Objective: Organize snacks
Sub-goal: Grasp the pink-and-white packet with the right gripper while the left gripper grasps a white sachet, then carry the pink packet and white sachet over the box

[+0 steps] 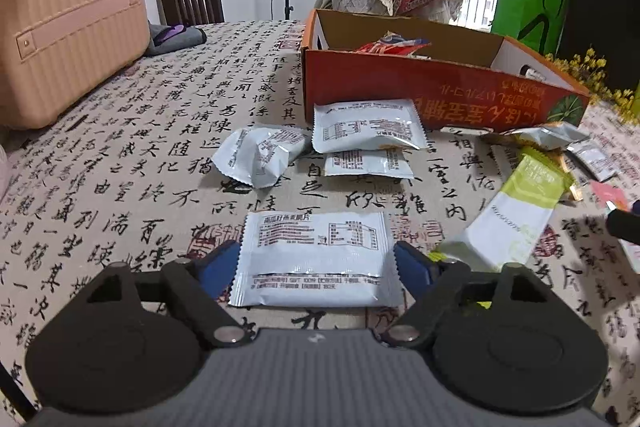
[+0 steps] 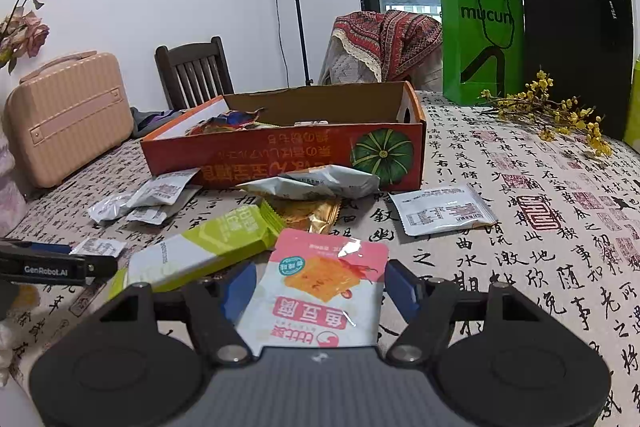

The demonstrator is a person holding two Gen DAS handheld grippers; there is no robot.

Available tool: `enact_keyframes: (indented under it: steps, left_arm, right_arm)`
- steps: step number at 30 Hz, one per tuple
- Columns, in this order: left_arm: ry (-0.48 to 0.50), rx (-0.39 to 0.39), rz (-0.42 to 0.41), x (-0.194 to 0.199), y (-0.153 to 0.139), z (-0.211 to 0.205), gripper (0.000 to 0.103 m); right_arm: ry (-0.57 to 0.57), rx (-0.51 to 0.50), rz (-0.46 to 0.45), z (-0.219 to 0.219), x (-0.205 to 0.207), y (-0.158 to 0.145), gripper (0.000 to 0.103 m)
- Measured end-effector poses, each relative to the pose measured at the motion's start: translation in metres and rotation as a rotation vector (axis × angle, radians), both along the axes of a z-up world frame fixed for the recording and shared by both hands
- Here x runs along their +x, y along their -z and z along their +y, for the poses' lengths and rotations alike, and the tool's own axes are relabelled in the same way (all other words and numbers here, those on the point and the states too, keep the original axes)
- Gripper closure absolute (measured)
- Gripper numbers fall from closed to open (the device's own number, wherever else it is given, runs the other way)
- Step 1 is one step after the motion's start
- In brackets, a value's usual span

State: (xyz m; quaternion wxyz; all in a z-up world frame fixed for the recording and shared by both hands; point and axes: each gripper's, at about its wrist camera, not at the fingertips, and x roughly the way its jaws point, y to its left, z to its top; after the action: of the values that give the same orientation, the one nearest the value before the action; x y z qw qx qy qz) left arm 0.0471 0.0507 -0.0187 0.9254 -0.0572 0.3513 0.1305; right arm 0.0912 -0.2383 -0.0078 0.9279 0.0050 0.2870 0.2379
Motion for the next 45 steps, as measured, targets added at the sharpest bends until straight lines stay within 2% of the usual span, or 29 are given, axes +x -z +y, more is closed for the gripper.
enact_keyframes:
  steps: [3,7,15,21,33,45]
  left_arm:
    - [0.003,0.006,-0.018,-0.005,-0.002,-0.001,0.029]
    - [0.012,-0.005,-0.033,-0.008,-0.005,-0.001,0.032]
    - [0.022,-0.003,-0.076,-0.013,-0.016,-0.003,0.032]
    - [0.038,0.003,-0.139,-0.012,-0.038,-0.006,0.032]
    - [0.062,-0.016,-0.262,0.016,-0.083,-0.014,0.032]
    - [0.087,-0.031,-0.324,0.067,-0.110,-0.026,0.032]
  right_arm:
    - [0.000,0.003,-0.001,0.000,0.000,0.000,0.033]
    - [-0.001,0.003,-0.002,0.000,0.000,0.000,0.033]
    - [0.001,0.003,-0.011,0.000,-0.001,-0.002,0.033]
    - [0.008,0.006,-0.031,-0.001,0.001,-0.009,0.033]
    - [0.030,0.022,-0.125,-0.003,0.018,-0.042,0.033]
    - [0.013,0.052,-0.199,0.020,0.061,-0.077,0.033]
